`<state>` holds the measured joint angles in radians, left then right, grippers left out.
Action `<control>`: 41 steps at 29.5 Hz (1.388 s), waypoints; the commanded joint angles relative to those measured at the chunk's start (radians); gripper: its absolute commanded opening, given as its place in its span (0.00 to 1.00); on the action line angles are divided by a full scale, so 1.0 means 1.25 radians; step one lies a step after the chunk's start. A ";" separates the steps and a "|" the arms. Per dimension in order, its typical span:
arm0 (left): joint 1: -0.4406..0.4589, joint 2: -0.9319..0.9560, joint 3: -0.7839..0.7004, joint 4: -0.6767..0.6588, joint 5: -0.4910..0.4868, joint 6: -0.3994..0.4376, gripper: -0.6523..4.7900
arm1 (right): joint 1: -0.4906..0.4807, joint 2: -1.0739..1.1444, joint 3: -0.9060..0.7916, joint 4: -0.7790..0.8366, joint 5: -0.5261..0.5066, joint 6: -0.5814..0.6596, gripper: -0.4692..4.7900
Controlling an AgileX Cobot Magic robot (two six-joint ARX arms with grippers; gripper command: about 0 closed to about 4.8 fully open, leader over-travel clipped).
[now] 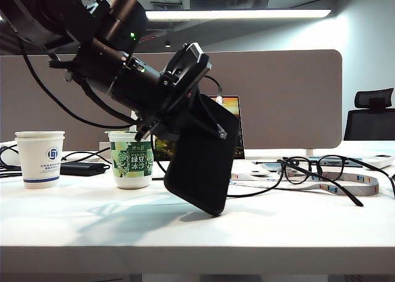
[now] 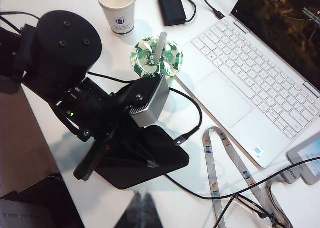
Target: Pick up the black phone, pick up the charger plug, insert the charger plug into the phone's charging port, and finally place the connected phone back on the desk.
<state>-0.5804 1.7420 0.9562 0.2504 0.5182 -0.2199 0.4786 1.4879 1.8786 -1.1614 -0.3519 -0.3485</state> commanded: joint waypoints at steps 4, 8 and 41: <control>-0.002 0.060 0.002 0.052 0.001 -0.050 0.14 | 0.002 -0.002 0.004 0.017 -0.005 0.007 0.08; -0.002 0.078 0.002 0.052 -0.003 -0.058 0.40 | 0.002 -0.002 0.004 0.016 -0.005 0.007 0.08; -0.005 -0.367 0.004 -0.346 -0.271 0.139 0.11 | 0.017 -0.003 0.004 -0.136 0.142 0.181 0.08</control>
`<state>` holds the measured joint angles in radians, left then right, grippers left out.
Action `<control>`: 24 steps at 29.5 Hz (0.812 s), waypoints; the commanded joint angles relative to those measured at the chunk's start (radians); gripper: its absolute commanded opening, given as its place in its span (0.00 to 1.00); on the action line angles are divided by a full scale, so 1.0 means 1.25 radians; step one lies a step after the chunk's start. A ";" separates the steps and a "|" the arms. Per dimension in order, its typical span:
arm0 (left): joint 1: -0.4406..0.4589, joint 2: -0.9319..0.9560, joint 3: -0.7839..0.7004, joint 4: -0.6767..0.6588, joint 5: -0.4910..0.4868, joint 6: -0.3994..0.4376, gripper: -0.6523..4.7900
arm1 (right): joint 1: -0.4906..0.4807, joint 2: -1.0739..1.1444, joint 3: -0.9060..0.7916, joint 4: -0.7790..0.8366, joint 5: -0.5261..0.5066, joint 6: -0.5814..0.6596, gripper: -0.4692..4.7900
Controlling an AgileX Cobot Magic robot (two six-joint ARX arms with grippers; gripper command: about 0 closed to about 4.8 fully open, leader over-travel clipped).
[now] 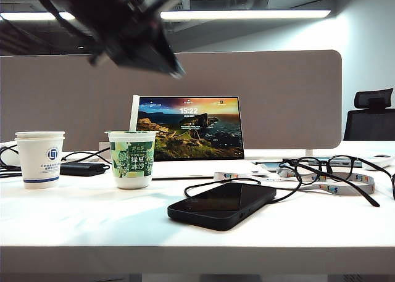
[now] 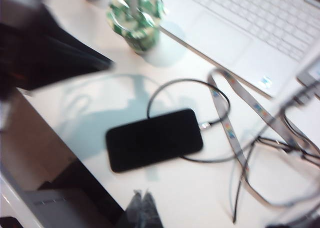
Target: Pick up the black phone, pick up the charger plug, insert the charger plug into the phone's charging port, and finally place the connected phone back on the desk.
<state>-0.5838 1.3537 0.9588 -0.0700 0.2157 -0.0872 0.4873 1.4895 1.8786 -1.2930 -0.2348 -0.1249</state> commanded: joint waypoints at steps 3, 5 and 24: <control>-0.002 -0.128 0.001 -0.176 -0.029 0.039 0.11 | 0.019 -0.005 0.004 -0.070 0.062 0.013 0.08; -0.004 -0.169 0.001 -0.221 -0.029 0.038 0.11 | 0.031 -0.008 0.002 -0.075 0.063 0.039 0.08; -0.009 -0.388 0.001 -0.443 -0.081 0.043 0.11 | 0.138 -0.205 -0.212 -0.038 0.177 0.052 0.08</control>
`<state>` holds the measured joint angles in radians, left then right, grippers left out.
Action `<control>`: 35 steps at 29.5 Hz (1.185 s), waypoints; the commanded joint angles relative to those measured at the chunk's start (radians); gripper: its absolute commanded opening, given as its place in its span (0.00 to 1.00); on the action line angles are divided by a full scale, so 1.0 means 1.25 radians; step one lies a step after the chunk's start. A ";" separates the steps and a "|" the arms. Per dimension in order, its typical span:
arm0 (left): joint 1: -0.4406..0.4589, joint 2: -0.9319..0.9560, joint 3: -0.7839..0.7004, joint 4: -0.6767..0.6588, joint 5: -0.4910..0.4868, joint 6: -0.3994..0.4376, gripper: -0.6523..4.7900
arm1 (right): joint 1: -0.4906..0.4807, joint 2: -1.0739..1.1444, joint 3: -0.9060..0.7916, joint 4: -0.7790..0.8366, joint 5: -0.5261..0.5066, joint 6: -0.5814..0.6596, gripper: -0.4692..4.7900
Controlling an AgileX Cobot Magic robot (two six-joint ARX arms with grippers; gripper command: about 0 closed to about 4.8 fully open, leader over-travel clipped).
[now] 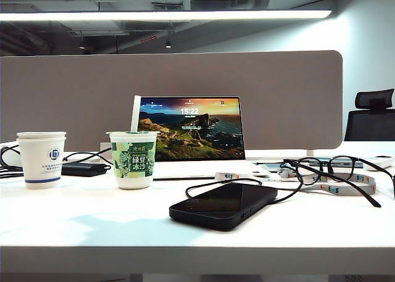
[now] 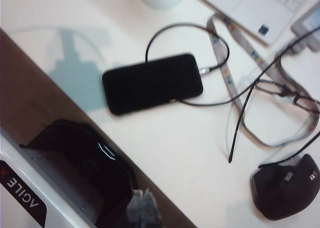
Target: Pick up the black phone, pick up the charger plug, insert the charger plug into the phone's charging port, and finally place the connected phone back on the desk.
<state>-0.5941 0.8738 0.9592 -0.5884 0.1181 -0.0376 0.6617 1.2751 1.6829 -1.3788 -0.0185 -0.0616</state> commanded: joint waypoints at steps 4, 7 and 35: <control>-0.019 -0.016 -0.005 -0.056 -0.024 -0.006 0.11 | -0.002 -0.112 -0.175 0.110 0.003 0.000 0.08; -0.049 -0.043 -0.014 -0.060 -0.110 -0.005 0.11 | -0.002 -0.176 -0.264 0.204 0.004 -0.003 0.08; -0.150 -0.443 -0.519 0.402 -0.181 0.025 0.11 | -0.002 -0.584 -0.822 0.753 0.292 -0.015 0.10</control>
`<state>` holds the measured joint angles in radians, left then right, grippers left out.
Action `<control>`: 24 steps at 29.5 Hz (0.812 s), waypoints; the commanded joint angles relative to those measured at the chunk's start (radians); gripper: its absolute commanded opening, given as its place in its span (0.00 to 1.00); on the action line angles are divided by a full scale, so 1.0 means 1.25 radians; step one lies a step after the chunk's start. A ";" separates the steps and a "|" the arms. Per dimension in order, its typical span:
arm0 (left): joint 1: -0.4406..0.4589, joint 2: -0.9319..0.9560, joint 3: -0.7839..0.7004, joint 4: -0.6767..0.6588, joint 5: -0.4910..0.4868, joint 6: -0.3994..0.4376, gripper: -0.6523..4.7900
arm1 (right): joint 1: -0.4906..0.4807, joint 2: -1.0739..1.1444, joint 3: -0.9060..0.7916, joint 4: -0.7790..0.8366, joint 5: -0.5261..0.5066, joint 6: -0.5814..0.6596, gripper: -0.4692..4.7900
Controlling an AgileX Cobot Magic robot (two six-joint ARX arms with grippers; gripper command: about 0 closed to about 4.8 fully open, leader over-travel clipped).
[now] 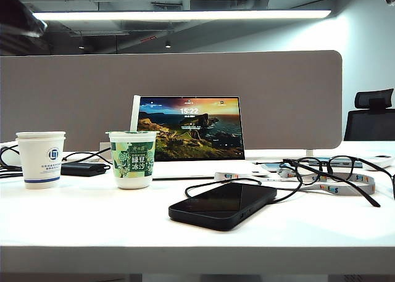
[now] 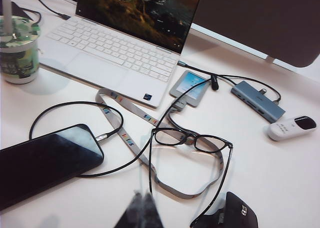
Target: Pick up the black phone, pick up the charger plug, insert the charger plug into the phone's charging port, and finally place the connected phone back on the desk.
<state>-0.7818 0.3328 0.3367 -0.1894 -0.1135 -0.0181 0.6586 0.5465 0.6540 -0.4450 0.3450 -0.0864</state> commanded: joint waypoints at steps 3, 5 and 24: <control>0.000 -0.011 -0.037 0.110 0.004 0.009 0.11 | 0.000 -0.001 0.001 0.006 -0.006 0.005 0.10; 0.000 -0.011 -0.040 0.112 0.006 0.009 0.11 | 0.000 -0.001 0.001 0.006 -0.006 0.005 0.10; 0.017 -0.028 -0.103 0.235 -0.038 -0.012 0.11 | 0.001 -0.001 0.001 0.006 -0.006 0.005 0.10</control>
<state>-0.7792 0.3096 0.2066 0.0937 -0.1253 -0.0311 0.6586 0.5465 0.6533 -0.4469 0.3397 -0.0860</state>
